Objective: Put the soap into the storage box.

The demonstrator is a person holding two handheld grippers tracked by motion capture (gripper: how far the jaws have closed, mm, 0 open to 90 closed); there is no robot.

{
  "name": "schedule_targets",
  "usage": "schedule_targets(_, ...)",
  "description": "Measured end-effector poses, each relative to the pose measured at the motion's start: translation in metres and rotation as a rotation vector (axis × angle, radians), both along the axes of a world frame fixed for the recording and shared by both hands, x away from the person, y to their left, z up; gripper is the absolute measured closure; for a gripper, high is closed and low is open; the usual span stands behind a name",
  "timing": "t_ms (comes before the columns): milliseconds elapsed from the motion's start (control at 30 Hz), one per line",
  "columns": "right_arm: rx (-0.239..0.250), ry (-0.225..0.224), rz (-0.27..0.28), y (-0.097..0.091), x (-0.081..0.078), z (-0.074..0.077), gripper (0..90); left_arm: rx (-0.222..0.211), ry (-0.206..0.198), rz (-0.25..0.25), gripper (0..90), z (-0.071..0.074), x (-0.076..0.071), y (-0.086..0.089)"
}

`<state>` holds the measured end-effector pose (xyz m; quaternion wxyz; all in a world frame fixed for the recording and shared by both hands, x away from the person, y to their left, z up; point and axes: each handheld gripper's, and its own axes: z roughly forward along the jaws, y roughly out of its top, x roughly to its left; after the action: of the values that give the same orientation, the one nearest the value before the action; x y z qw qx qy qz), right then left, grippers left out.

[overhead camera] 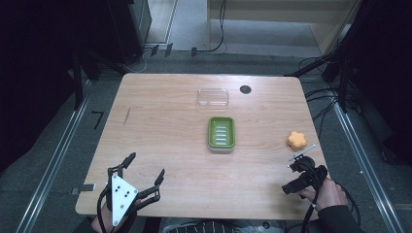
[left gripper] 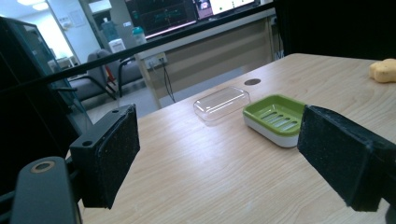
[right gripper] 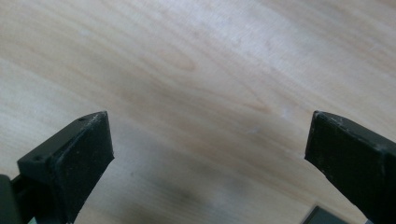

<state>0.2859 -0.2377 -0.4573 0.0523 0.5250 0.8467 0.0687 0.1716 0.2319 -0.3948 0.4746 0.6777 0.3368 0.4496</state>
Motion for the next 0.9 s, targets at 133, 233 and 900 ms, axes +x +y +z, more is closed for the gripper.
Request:
schedule_targets(133,0.005,-0.018,-0.001,-0.002,0.007,0.002,1.0,-0.002,0.001,0.0,13.0,0.0,0.0,0.0)
schedule_targets(233,0.009,-0.024,-0.007,-0.002,0.011,0.003,1.0,0.004,0.002,-0.001,13.0,0.0,0.001,-0.001)
schedule_targets(900,0.007,-0.026,-0.07,-0.017,0.044,0.003,0.1,-0.001,0.003,-0.005,13.0,0.0,0.001,-0.001)
